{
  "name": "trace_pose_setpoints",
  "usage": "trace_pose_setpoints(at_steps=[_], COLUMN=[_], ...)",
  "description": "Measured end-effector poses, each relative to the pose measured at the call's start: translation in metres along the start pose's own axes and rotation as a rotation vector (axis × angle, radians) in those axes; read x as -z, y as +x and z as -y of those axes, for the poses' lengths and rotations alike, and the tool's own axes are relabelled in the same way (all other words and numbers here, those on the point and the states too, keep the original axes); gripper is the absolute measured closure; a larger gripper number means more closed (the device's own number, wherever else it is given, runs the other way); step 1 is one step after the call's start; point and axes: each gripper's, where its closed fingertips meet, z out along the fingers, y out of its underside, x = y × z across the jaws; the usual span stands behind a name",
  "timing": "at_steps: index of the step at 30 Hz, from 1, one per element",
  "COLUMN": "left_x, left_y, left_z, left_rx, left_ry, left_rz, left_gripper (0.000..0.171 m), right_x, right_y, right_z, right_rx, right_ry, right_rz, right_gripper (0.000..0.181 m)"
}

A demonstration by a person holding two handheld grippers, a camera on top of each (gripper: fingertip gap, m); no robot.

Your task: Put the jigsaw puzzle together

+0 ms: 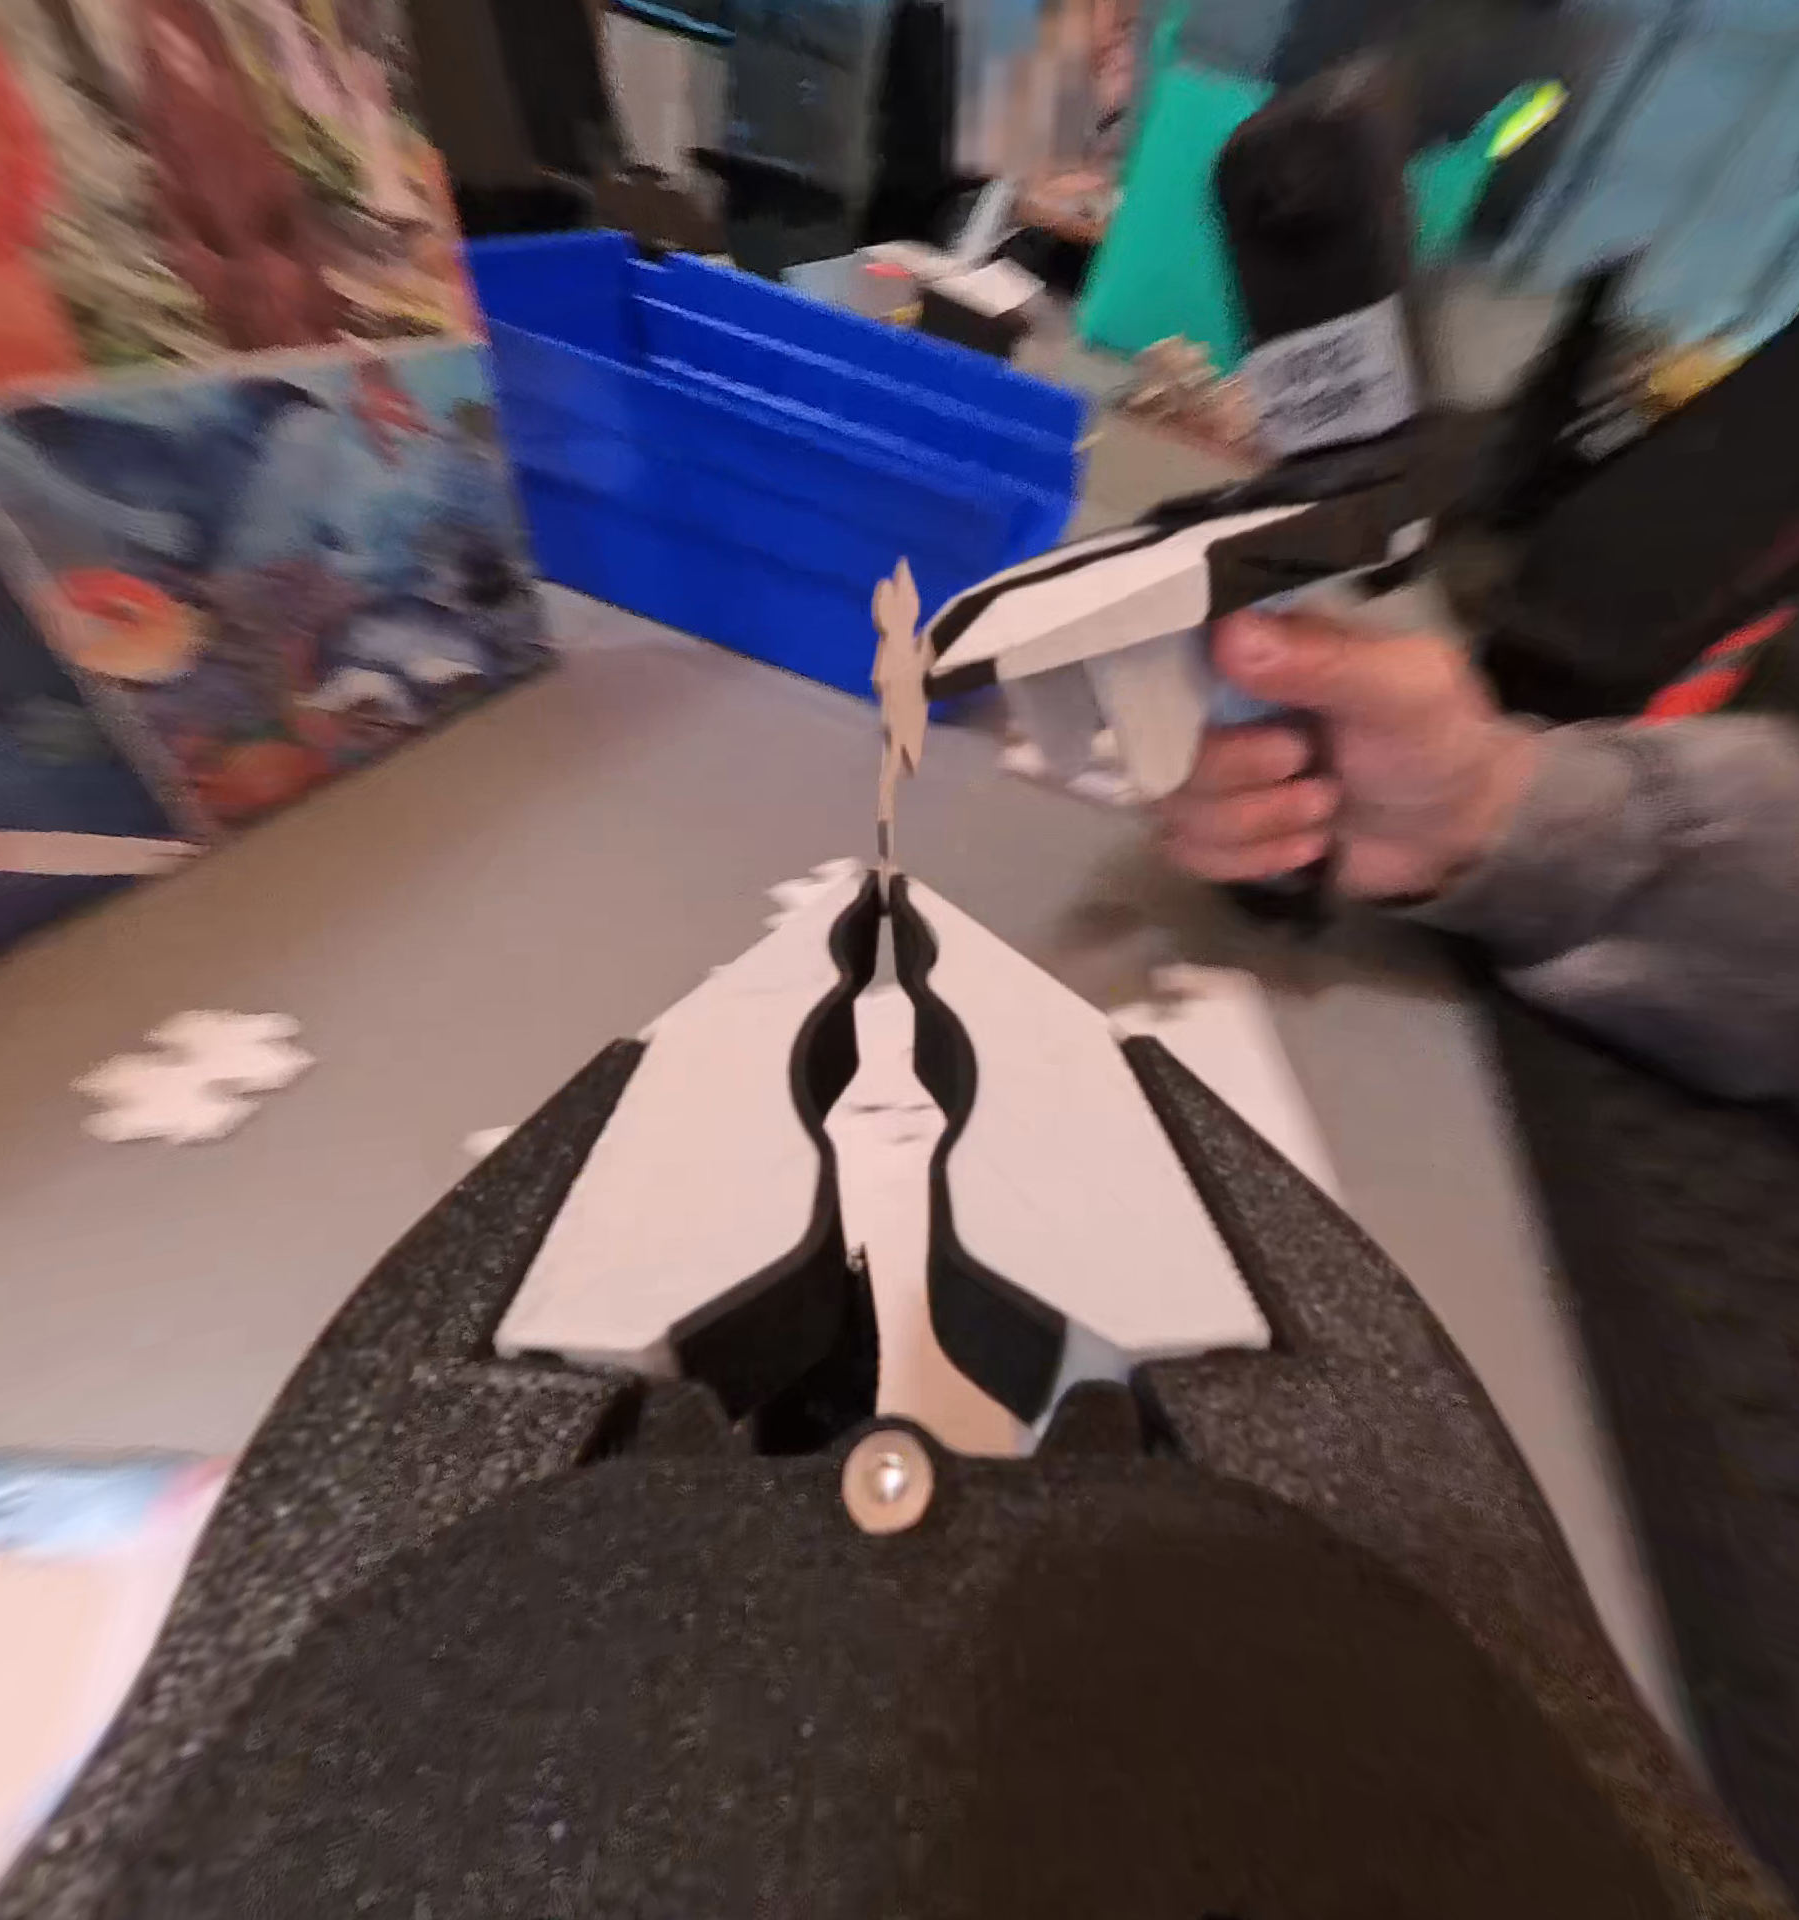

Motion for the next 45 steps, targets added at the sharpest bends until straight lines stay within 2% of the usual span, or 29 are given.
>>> trace_pose_setpoints(at_steps=[1,2,4,5,7,9,12,14,15,19,21,27,30,33,35,38,40,41,42,43,44,45], left_x=[0.004,0.007,0.008,0.008,0.003,0.003,0.006,0.009,0.011,0.017,0.017,0.016,0.015,0.013,0.014,0.015,0.019,0.020,0.022,0.027,0.029,0.029], left_y=[-0.013,-0.019,-0.025,-0.027,-0.018,-0.007,0.003,0.009,0.010,0.007,0.002,-0.003,0.000,0.001,-0.003,-0.020,-0.022,-0.034,-0.054,-0.073,-0.080,-0.082], left_z=[-0.003,-0.008,-0.018,-0.019,-0.023,-0.017,-0.013,-0.006,-0.002,0.007,0.006,0.005,0.006,0.003,0.001,-0.003,0.003,-0.001,-0.008,-0.017,-0.023,-0.028], left_rx=[-0.106,-0.191,-0.257,-0.264,-0.221,-0.215,-0.202,-0.162,-0.137,-0.026,0.001,0.003,0.008,-0.030,-0.024,0.015,0.086,0.113,0.111,0.090,0.061,0.055], left_ry=[-0.031,-0.077,-0.148,-0.151,-0.156,-0.103,-0.079,-0.035,-0.012,0.041,0.034,0.026,0.034,0.006,0.000,-0.020,0.026,-0.004,-0.055,-0.107,-0.149,-0.180], left_rz=[0.094,0.146,0.195,0.212,0.157,0.093,0.021,-0.033,-0.047,-0.085,-0.073,-0.044,-0.053,-0.039,-0.026,0.033,0.006,0.064,0.183,0.302,0.347,0.367], left_gripper=[0.170,0.170,0.170,0.170,0.170,0.170,0.171,0.171,0.171,0.171,0.171,0.171,0.171,0.170,0.171,0.171,0.171,0.171,0.170,0.170,0.170,0.152], right_x=[0.002,0.004,0.002,0.002,0.002,0.000,0.000,0.000,-0.001,-0.005,-0.006,-0.009,-0.007,-0.006,-0.006,-0.007,-0.006,-0.002,0.006,0.012,0.013,0.014], right_y=[0.021,0.026,0.017,0.015,0.002,0.001,-0.021,-0.018,-0.017,-0.032,-0.039,-0.034,-0.016,-0.008,-0.014,-0.039,-0.019,-0.002,0.019,0.034,0.045,0.056], right_z=[-0.004,-0.008,-0.012,-0.006,0.002,-0.003,0.009,0.012,0.008,-0.017,-0.016,-0.017,-0.014,-0.010,-0.013,-0.011,-0.013,-0.006,0.004,0.007,0.000,-0.009], right_rx=[0.100,0.200,0.309,0.326,0.316,0.255,0.156,0.136,0.162,0.232,0.302,0.369,0.439,0.421,0.427,0.396,0.385,0.389,0.361,0.325,0.305,0.301], right_ry=[-0.032,-0.067,-0.110,-0.072,-0.015,-0.031,0.059,0.083,0.056,-0.085,-0.070,-0.065,-0.078,-0.076,-0.080,-0.046,-0.075,-0.055,-0.015,-0.011,-0.055,-0.112], right_rz=[-0.160,-0.221,-0.222,-0.239,-0.182,-0.134,0.047,0.046,0.036,0.098,0.097,0.037,-0.100,-0.161,-0.125,0.020,-0.082,-0.191,-0.328,-0.395,-0.423,-0.464], right_gripper=[0.181,0.181,0.181,0.181,0.181,0.177,0.120,0.106,0.108,0.160,0.174,0.176,0.180,0.178,0.179,0.180,0.180,0.180,0.179,0.179,0.175,0.149])
